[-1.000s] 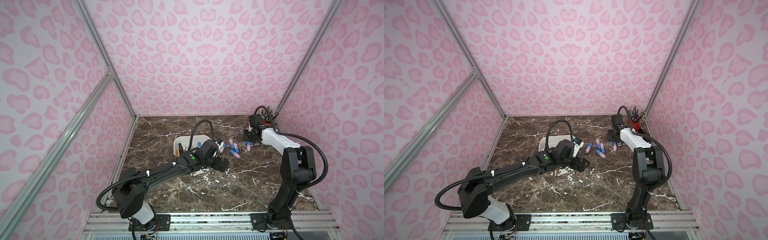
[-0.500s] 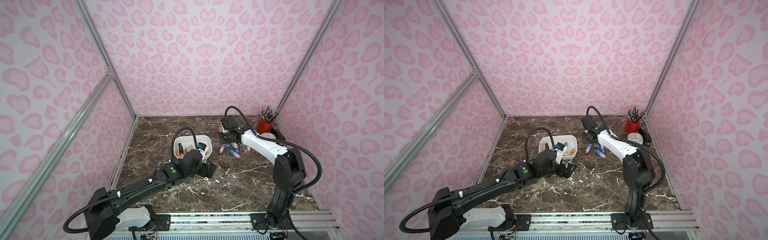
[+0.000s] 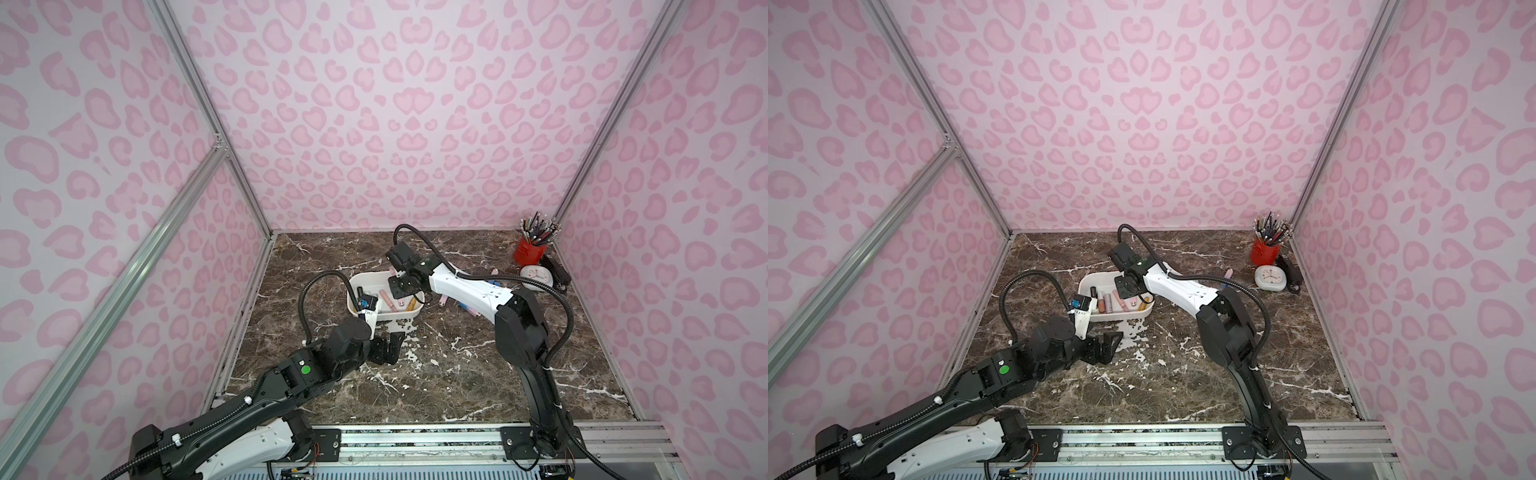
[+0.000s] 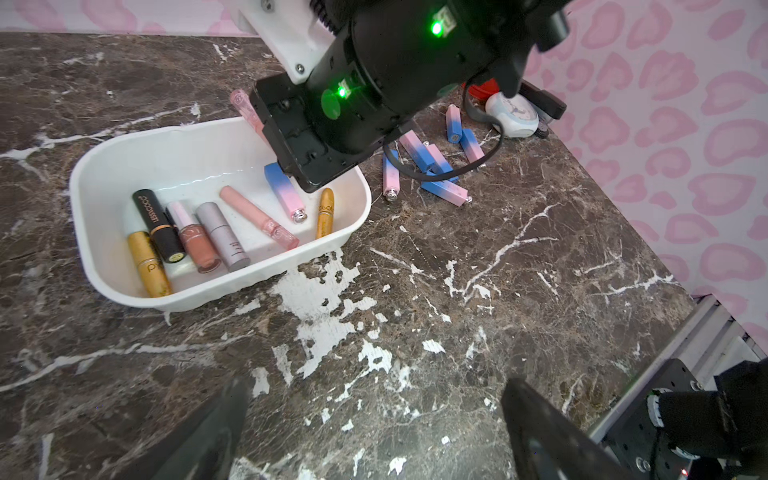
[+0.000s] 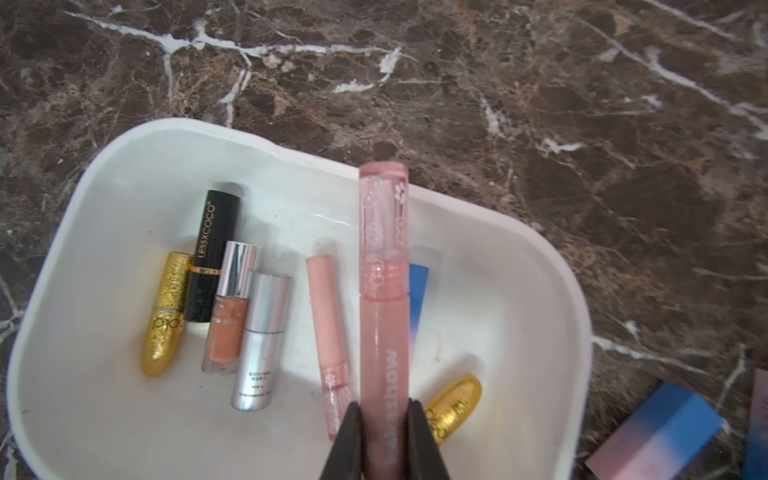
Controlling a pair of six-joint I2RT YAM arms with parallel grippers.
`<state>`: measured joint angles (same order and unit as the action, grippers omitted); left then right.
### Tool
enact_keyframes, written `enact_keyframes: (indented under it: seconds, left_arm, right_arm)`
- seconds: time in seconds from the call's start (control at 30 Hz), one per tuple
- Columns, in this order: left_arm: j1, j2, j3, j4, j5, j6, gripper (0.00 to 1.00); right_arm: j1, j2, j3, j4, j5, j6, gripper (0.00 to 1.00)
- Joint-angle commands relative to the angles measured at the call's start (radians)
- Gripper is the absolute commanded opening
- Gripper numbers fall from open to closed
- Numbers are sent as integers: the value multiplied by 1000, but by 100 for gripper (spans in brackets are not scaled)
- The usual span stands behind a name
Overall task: Put the lipstick into the storage box
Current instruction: Place the lipstick in the storage box.
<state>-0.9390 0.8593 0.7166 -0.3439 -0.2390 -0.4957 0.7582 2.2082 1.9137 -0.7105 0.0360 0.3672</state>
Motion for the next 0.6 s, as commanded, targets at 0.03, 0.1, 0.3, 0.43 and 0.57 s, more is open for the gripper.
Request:
enact_keyframes:
  seconds: [0.03,0.1,0.3,0.43,0.57]
  left_arm:
    - [0,-41,-6,-47,-68,-3,98]
    - [2,-52,-8,-56,-77,-3,98]
    - [2,-49,-7,-63,-90,0,98]
    - [2,-36,1,-59,-89,1,98]
    - [2,-20,11,-60,-95,8,98]
  right_arm:
    - [16,62,44,-41,-14,6,16]
    - [16,76,42,-34,-25,8,18]
    - [16,78,29,-32,-47,6,32]
    - [20,29,-2,-18,-66,-12,40]
    - [17,-45,-52,-6,-82,-25,41]
